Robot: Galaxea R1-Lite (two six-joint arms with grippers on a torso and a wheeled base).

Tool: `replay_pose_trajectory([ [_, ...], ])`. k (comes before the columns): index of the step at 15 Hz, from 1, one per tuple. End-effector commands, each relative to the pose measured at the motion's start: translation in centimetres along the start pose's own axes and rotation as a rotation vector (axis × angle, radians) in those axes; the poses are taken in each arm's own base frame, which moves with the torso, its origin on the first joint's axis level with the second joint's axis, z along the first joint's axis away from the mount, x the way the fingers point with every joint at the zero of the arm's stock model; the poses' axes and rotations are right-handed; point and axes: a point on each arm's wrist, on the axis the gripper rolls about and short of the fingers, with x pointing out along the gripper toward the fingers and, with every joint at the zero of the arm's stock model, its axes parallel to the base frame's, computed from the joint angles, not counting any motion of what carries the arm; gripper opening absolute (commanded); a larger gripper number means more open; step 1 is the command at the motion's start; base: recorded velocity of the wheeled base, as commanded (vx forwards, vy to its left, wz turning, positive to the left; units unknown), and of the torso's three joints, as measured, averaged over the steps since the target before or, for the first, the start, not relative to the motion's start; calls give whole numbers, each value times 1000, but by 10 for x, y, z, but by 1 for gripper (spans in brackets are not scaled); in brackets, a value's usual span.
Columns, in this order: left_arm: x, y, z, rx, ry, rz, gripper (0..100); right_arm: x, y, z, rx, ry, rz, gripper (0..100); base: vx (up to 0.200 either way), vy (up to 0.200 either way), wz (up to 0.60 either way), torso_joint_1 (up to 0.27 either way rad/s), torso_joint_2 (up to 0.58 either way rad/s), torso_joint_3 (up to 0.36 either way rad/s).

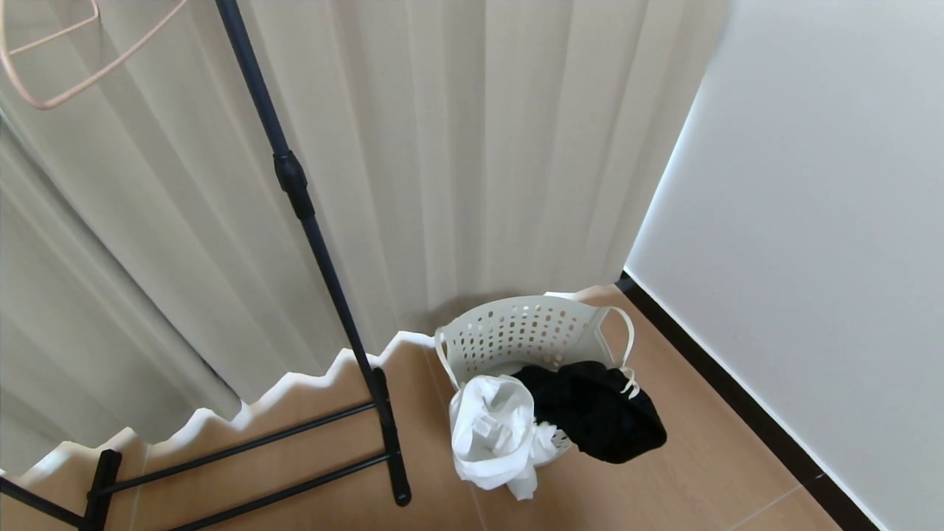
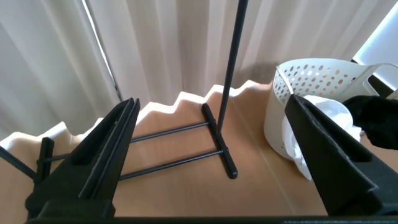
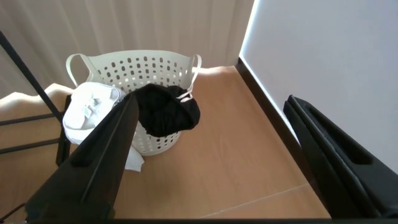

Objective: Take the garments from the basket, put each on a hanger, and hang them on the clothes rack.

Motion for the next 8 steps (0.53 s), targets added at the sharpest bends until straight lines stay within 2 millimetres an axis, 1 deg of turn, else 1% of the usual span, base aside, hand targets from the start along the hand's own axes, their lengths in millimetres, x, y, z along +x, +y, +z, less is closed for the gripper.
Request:
replay_pose_trajectory([
  [1, 0, 0, 0, -1, 0, 0, 100, 0, 0, 0, 0, 0, 1, 100, 0, 0, 0, 2, 2, -198],
  [8, 0, 0, 0, -2, -2, 2, 100, 0, 0, 0, 0, 0, 1, 100, 0, 0, 0, 3, 7, -199],
])
